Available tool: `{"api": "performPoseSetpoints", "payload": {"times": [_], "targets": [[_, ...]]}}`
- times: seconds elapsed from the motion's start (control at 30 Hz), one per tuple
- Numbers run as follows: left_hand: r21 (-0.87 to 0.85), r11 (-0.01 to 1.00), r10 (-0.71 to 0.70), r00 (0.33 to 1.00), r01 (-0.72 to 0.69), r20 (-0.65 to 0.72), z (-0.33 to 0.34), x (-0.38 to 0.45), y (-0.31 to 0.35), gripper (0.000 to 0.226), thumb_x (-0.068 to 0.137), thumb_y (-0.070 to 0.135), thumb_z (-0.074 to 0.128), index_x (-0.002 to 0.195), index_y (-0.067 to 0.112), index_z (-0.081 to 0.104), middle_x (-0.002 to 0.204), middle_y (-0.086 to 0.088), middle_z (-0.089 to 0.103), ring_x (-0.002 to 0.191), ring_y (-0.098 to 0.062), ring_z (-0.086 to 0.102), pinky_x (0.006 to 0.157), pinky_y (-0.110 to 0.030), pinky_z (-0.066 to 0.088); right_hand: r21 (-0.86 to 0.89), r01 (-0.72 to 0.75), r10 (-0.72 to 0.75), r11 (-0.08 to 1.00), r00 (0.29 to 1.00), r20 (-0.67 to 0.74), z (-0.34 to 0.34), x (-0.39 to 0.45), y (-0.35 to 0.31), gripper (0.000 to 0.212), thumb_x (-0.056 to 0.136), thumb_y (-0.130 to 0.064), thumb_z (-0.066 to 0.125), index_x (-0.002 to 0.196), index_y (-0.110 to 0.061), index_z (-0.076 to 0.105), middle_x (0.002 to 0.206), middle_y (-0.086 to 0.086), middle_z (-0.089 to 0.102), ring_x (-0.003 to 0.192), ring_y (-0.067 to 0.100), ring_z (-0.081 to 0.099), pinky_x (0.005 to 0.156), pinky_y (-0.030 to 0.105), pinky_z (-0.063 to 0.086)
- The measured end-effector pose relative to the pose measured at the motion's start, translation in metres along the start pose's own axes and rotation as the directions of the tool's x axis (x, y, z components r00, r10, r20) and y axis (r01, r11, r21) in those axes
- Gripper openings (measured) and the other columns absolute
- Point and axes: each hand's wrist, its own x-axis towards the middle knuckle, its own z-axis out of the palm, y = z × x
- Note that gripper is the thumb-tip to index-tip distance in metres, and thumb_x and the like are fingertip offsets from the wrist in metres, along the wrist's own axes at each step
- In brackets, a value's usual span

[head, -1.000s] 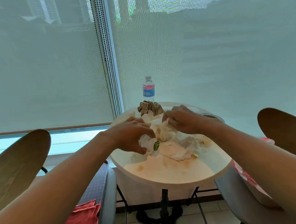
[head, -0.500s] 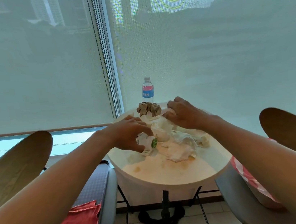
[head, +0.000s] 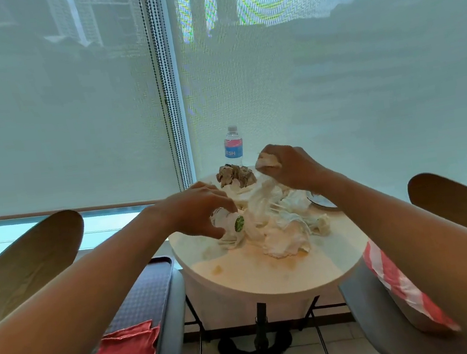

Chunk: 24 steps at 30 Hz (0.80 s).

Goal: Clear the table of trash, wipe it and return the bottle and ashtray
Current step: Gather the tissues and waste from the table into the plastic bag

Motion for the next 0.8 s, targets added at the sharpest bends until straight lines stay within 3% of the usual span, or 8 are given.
{"api": "performPoseSetpoints", "payload": {"times": [0.1, 0.23, 0.3, 0.37, 0.43, 0.53, 0.63, 0.8], "targets": [[-0.018, 1.0, -0.001, 1.0, 0.001, 0.004, 0.0, -0.002, -0.003, 0.05, 0.08, 0.053, 0.069, 0.127, 0.04, 0.058, 0.124, 0.017, 0.061, 0.121, -0.009, 0.049, 0.114, -0.031, 0.022, -0.056, 0.031, -0.029, 0.998, 0.999, 0.042, -0.002, -0.001, -0.003, 0.023, 0.081, -0.024, 0.081, 0.088, -0.012, 0.063, 0.08, -0.004, 0.06, 0.072, 0.011, 0.056, 0.06, 0.016, 0.039], [-0.024, 1.0, -0.002, 1.0, 0.002, 0.011, 0.0, -0.004, -0.002, 0.049, 0.082, 0.051, 0.069, 0.128, 0.039, 0.058, 0.125, 0.016, 0.061, 0.12, -0.009, 0.049, 0.114, -0.03, 0.02, -0.122, 0.049, -0.031, 0.991, 0.989, 0.146, 0.002, -0.003, -0.007, 0.026, 0.075, 0.002, 0.065, 0.069, -0.017, 0.048, 0.075, 0.0, 0.053, 0.068, 0.019, 0.055, 0.057, 0.022, 0.048], [-0.022, 1.0, -0.005, 1.0, 0.005, 0.018, 0.0, -0.005, -0.002, 0.049, 0.082, 0.051, 0.068, 0.128, 0.039, 0.057, 0.123, 0.015, 0.061, 0.118, -0.011, 0.05, 0.114, -0.032, 0.022, -0.17, 0.091, -0.055, 0.981, 0.977, 0.206, 0.007, -0.005, -0.007, 0.027, 0.077, 0.007, 0.059, 0.072, -0.018, 0.048, 0.074, -0.003, 0.049, 0.067, 0.017, 0.051, 0.054, 0.015, 0.039], [-0.027, 1.0, -0.001, 1.0, 0.002, 0.02, 0.001, -0.005, -0.002, 0.049, 0.082, 0.05, 0.068, 0.128, 0.039, 0.057, 0.123, 0.015, 0.061, 0.116, -0.011, 0.052, 0.114, -0.032, 0.022, -0.169, 0.12, -0.074, 0.978, 0.965, 0.253, 0.015, -0.009, -0.009, 0.036, 0.081, 0.007, 0.055, 0.073, -0.027, 0.046, 0.075, -0.008, 0.048, 0.069, 0.014, 0.049, 0.058, 0.016, 0.034], [-0.03, 1.0, -0.001, 1.0, 0.002, 0.025, 0.002, -0.006, -0.001, 0.049, 0.082, 0.05, 0.068, 0.128, 0.038, 0.057, 0.123, 0.015, 0.061, 0.115, -0.011, 0.053, 0.114, -0.031, 0.022, -0.149, 0.121, -0.075, 0.981, 0.957, 0.282, 0.024, -0.011, -0.007, 0.031, 0.084, 0.004, 0.054, 0.08, -0.027, 0.048, 0.077, -0.008, 0.051, 0.075, 0.016, 0.052, 0.062, 0.018, 0.035], [-0.031, 1.0, 0.001, 1.0, 0.0, 0.024, 0.004, -0.007, -0.001, 0.049, 0.083, 0.049, 0.069, 0.129, 0.037, 0.058, 0.124, 0.014, 0.061, 0.116, -0.011, 0.052, 0.111, -0.029, 0.023, -0.166, 0.064, -0.004, 0.984, 0.941, 0.338, 0.035, -0.01, -0.005, 0.019, 0.09, -0.015, 0.062, 0.095, -0.029, 0.049, 0.09, 0.001, 0.059, 0.084, 0.023, 0.059, 0.071, 0.029, 0.047], [-0.025, 1.0, 0.005, 1.0, -0.005, 0.018, 0.006, -0.01, -0.002, 0.048, 0.083, 0.05, 0.069, 0.128, 0.037, 0.058, 0.123, 0.013, 0.062, 0.114, -0.011, 0.053, 0.107, -0.026, 0.023, -0.253, 0.058, 0.046, 0.966, 0.921, 0.387, 0.042, -0.01, -0.009, 0.024, 0.089, -0.037, 0.072, 0.102, -0.033, 0.052, 0.1, 0.003, 0.061, 0.091, 0.025, 0.061, 0.082, 0.038, 0.052], [-0.013, 1.0, -0.006, 1.0, 0.006, 0.018, 0.006, -0.014, -0.002, 0.048, 0.085, 0.048, 0.068, 0.13, 0.035, 0.058, 0.128, 0.012, 0.06, 0.119, -0.012, 0.049, 0.101, -0.02, 0.018, -0.428, 0.102, 0.108, 0.898, 0.892, 0.439, 0.052, -0.006, -0.01, 0.031, 0.084, -0.028, 0.079, 0.107, -0.017, 0.062, 0.095, 0.0, 0.056, 0.083, 0.019, 0.059, 0.063, 0.027, 0.041]]}}
